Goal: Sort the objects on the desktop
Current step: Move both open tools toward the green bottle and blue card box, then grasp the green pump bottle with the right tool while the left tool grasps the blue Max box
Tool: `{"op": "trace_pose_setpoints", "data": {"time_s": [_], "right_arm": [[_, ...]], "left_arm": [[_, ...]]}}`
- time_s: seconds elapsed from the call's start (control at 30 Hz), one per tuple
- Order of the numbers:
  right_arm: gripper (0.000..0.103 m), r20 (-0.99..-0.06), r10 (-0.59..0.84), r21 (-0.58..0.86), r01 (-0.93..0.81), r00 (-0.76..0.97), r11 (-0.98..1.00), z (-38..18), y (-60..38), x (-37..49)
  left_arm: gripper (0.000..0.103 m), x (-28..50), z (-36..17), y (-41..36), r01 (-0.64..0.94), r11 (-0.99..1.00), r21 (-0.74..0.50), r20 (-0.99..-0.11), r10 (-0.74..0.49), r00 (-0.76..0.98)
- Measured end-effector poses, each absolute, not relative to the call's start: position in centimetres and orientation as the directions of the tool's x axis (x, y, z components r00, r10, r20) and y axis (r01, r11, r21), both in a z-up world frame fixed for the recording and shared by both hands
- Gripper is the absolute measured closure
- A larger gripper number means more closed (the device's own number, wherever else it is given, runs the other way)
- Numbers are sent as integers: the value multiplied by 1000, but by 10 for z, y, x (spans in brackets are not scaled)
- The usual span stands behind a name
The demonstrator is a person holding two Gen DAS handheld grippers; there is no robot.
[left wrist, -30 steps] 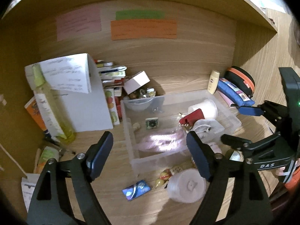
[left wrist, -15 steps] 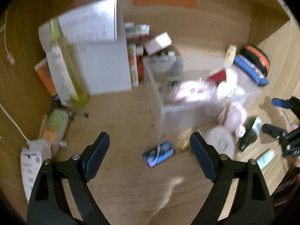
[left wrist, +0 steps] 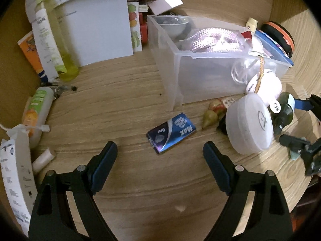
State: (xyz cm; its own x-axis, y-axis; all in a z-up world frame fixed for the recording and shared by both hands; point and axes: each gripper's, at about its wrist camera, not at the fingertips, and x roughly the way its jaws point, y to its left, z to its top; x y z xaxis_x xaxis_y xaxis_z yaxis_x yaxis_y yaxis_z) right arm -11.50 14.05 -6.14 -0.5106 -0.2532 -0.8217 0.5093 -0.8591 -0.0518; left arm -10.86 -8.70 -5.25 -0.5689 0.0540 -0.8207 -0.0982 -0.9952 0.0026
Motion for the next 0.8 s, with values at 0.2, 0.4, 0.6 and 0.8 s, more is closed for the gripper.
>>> {"op": "trace_pose_setpoints", "data": {"time_s": [0.2,0.4,0.6,0.8], "right_arm": [[7,-832,-228,-90,529,-506,-844,-67,128,-124],[9,-836,-241,-47,503,-492,-863,-70,136,-136],[9,-812,-284,3,482,-510,-876,-63,147,-137],[9,-780,-304,15,469,-547,-883,-50,157,-131]], "left_arm": [[19,-122,-55,-81,-112,-994,11,-824,54,-564],[45,-125,-52,-77,-131,-991,2,-810,75,-581],[50,-121,-51,-80,-124,-992,0,-804,74,-591],[51,-116,-40,-84,-89,-996,-15,-782,67,-619]]}}
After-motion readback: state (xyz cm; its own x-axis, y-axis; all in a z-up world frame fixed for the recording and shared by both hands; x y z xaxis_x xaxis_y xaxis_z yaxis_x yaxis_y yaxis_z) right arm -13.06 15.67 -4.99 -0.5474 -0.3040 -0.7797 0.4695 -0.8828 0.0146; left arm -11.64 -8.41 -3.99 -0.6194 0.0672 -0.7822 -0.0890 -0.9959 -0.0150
